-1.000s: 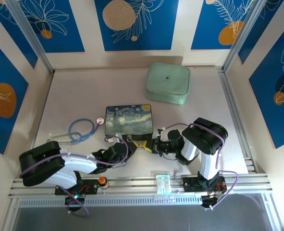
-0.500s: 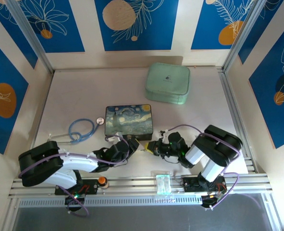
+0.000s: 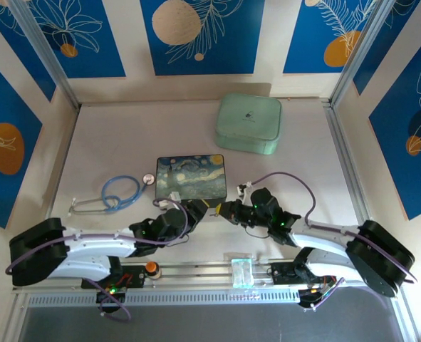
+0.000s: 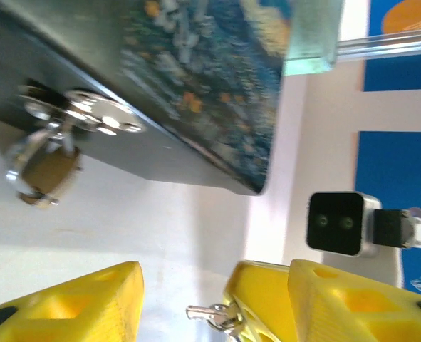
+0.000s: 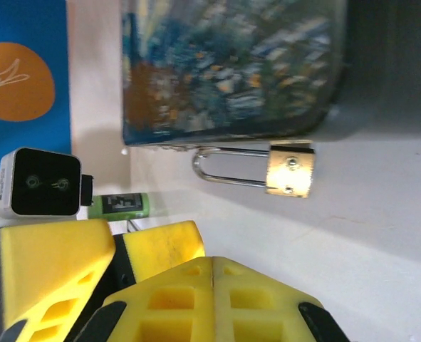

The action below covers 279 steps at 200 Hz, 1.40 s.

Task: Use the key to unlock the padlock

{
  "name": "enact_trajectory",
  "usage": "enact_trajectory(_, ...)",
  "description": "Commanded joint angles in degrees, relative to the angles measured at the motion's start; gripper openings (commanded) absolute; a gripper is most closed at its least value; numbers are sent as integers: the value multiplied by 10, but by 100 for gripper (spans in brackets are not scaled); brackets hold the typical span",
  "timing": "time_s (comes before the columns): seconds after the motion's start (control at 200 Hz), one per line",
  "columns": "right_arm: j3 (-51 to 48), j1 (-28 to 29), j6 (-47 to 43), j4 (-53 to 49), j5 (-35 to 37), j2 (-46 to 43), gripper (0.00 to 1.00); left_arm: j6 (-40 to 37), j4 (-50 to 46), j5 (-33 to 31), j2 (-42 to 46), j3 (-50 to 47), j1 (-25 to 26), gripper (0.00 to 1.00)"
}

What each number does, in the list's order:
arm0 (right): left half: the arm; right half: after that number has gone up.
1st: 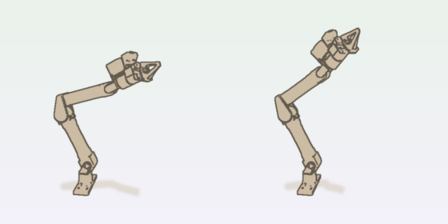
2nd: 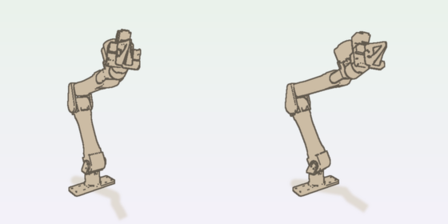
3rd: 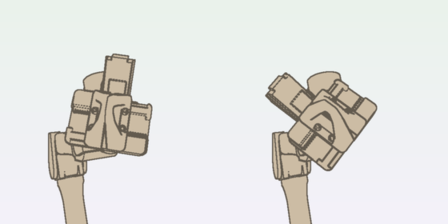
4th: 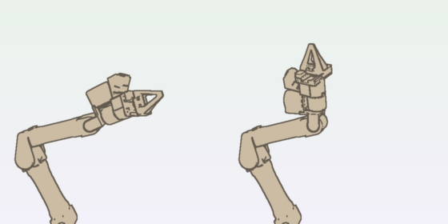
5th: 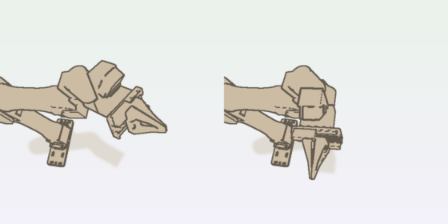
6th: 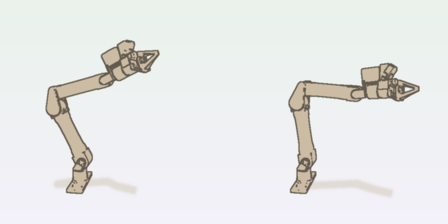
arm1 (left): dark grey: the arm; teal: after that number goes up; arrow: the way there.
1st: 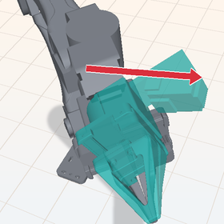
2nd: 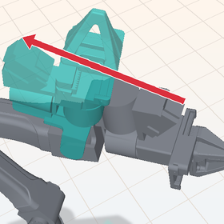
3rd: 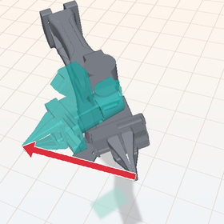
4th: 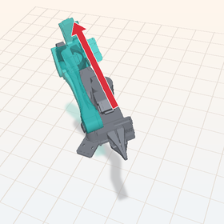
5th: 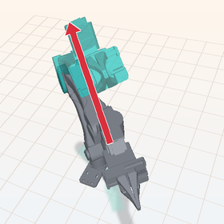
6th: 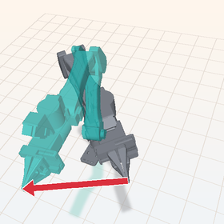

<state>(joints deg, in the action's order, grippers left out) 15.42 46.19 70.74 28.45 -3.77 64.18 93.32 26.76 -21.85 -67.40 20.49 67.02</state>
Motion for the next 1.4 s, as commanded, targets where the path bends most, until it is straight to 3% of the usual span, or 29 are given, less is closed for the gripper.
enact_trajectory(0.0, 7, 13, 6, -28, 22, -23, 0, 9, 4, -51, 24, 8, 14, 57)
enact_trajectory(0.255, 21, 55, 18, -52, 97, -71, 0, 49, 59, -52, 6, 7, 22, 57)
enact_trajectory(0.58, 16, 66, 33, -76, 166, -125, 0, 67, 86, -60, -24, 19, 36, 47)
enact_trajectory(0.926, 15, 77, 36, -61, 179, -114, 0, 70, 119, -67, -41, 22, 37, 29)
enact_trajectory(1.216, 7, 93, 42, -27, 196, -104, 0, 80, 160, -35, -74, 34, 37, 26)
enact_trajectory(1.391, 7, 96, 44, -38, 206, -108, 0, 83, 184, -38, -87, 29, 37, 15)
